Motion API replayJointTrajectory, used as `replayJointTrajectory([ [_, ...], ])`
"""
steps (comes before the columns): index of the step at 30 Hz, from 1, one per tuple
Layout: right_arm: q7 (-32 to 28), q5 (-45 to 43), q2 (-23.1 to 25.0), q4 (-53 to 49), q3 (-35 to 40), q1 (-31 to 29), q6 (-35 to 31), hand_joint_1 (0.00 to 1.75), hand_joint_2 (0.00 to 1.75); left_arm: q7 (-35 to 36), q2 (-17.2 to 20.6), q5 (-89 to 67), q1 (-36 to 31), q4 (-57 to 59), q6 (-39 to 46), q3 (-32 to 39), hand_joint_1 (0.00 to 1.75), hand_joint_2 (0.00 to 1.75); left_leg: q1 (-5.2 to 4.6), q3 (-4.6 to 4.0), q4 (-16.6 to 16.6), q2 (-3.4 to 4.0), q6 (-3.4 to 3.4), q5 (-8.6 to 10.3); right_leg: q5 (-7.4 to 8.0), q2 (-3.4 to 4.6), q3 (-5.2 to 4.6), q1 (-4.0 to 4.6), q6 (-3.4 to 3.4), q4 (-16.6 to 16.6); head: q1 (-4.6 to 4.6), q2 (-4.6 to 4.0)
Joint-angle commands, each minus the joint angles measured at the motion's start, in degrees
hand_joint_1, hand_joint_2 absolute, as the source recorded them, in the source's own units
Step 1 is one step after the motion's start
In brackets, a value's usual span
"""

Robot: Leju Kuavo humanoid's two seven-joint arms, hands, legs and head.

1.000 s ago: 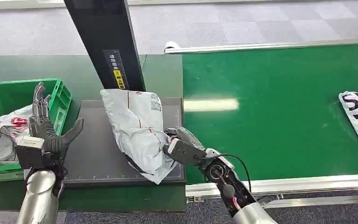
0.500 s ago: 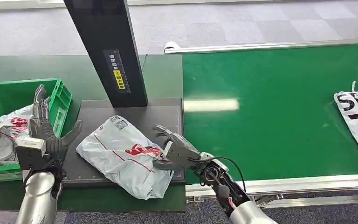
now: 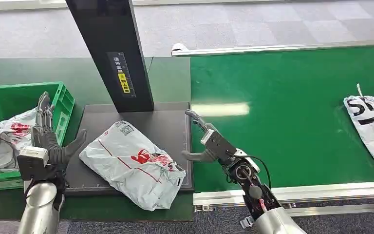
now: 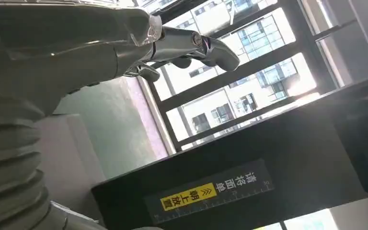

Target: Moved the parcel from conveyor to table for the left to box.

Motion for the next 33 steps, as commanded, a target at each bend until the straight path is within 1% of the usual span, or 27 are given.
replayJointTrajectory([
  [1, 0.12, -1.49, -3.92, -12.85, -7.06, 5.99, -1.23, 0.00, 1.75, -0.32, 0.19, -0.23, 0.40, 1.62, -1.07, -0.43, 0.00, 1.75, -0.01, 0.06, -0.06, -0.14, -0.01, 0.03, -0.02, -0.19, 0.11, 0.00, -0.01, -0.07, 0.00, 0.00],
  [4, 0.89, -3.33, -4.13, -20.07, -12.11, 10.45, -0.06, 0.00, 1.75, -0.11, 0.80, -0.11, 1.52, 0.20, -1.73, -0.80, 0.00, 1.75, -0.01, 0.04, -0.06, -0.19, 0.00, 0.01, -0.05, -0.25, 0.13, 0.00, -0.01, -0.08, 0.00, 0.00],
  [7, 0.83, -5.80, -4.36, -21.66, -16.25, 12.81, 0.85, 0.00, 1.75, 0.23, 1.85, 1.00, 2.15, -0.03, -5.18, -1.79, 0.00, 1.75, -0.01, 0.03, -0.06, -0.17, -0.01, -0.01, -0.05, -0.20, 0.11, -0.01, -0.01, -0.06, 0.00, 0.00],
  [10, 0.40, -6.25, -4.05, -20.07, -17.94, 14.57, 1.69, 0.00, 1.75, 1.20, 2.14, -0.55, 1.81, 0.84, -8.35, -4.28, 0.00, 1.75, -0.01, 0.04, -0.06, -0.21, -0.01, 0.00, -0.05, -0.23, 0.12, -0.01, -0.02, -0.07, -0.02, 0.00],
  [13, 0.57, -6.02, -3.05, -16.24, -20.09, 16.23, 1.09, 0.00, 1.75, 3.48, 2.17, -5.03, 1.15, 3.65, -11.52, -8.77, 0.00, 1.75, 0.00, 0.11, -0.11, -0.24, -0.02, 0.01, -0.03, -0.28, 0.20, 0.01, -0.03, -0.14, 0.00, 0.00],
  [14, 1.13, -5.94, -2.73, -15.24, -20.95, 17.06, 0.98, 0.00, 1.75, 4.72, 2.97, -6.65, 0.61, 5.46, -14.37, -11.20, 0.00, 1.75, -0.01, 0.13, -0.12, -0.25, -0.02, 0.02, -0.03, -0.28, 0.20, -0.01, -0.02, -0.14, -0.02, 0.00],
  [15, 1.11, -5.80, -2.63, -14.22, -21.43, 17.58, 1.36, 0.00, 1.75, 4.98, 3.32, -7.71, 0.08, 7.07, -15.48, -12.69, 0.00, 1.75, -0.01, 0.17, -0.17, -0.30, -0.02, 0.05, -0.02, -0.35, 0.26, 0.00, -0.03, -0.18, -0.02, 0.00],
  [16, 0.75, -5.07, -2.38, -13.34, -22.14, 18.16, 1.68, 0.00, 1.75, 5.47, 4.56, -9.90, -0.95, 9.75, -17.10, -15.36, 0.00, 1.75, 0.00, 0.15, -0.15, -0.29, -0.02, 0.04, -0.02, -0.33, 0.24, 0.01, -0.03, -0.17, 0.00, 0.00],
  [17, 0.56, -4.55, -2.15, -13.09, -22.62, 18.46, 1.76, 0.00, 1.75, 5.70, 5.15, -10.77, -1.86, 11.91, -17.58, -16.66, 0.00, 1.75, -0.01, 0.16, -0.13, -0.26, -0.01, 0.03, -0.03, -0.29, 0.23, -0.01, -0.02, -0.15, -0.02, 0.00],
  [18, 0.38, -4.39, -1.82, -13.10, -23.19, 18.80, 2.06, 0.00, 1.75, 5.93, 6.30, -12.03, -3.00, 14.60, -18.10, -18.48, 0.00, 1.75, -0.01, 0.22, -0.22, -0.37, -0.03, 0.08, -0.02, -0.42, 0.33, 0.00, -0.04, -0.23, 0.00, 0.00],
  [23, 0.46, -4.23, -1.64, -13.60, -23.37, 18.77, 2.28, 0.00, 1.75, 5.25, 6.80, -12.09, -3.70, 16.20, -17.75, -18.78, 0.00, 1.75, -0.01, 0.09, -0.08, -0.04, -0.02, -0.01, -0.02, -0.08, 0.11, -0.01, -0.03, -0.07, -0.02, 0.00],
  [26, 0.94, -3.99, -0.87, -13.83, -23.99, 18.91, 2.49, 0.00, 1.75, 6.25, 8.60, -13.72, -4.52, 19.11, -19.41, -21.86, 0.00, 1.75, 0.00, 0.18, -0.13, -0.08, -0.05, 0.00, -0.02, -0.15, 0.19, 0.01, -0.06, -0.13, -0.02, 0.00],
  [29, 0.97, -3.50, -0.50, -12.94, -23.91, 18.39, 2.69, 0.00, 1.75, 5.79, 8.81, -15.01, -6.40, 24.78, -19.17, -24.86, 0.00, 1.75, -0.02, 0.19, -0.15, -0.11, -0.03, 0.03, 0.00, -0.17, 0.21, -0.01, -0.04, -0.15, 0.00, 0.00],
  [33, 0.62, -3.93, -0.37, -13.17, -24.22, 17.72, 2.50, 0.00, 1.75, 6.22, 7.93, -15.62, -8.49, 29.84, -19.14, -26.61, 0.00, 1.75, -0.03, 0.16, -0.13, -0.10, -0.02, 0.04, 0.01, -0.16, 0.18, -0.02, -0.04, -0.13, -0.02, 0.00],
])
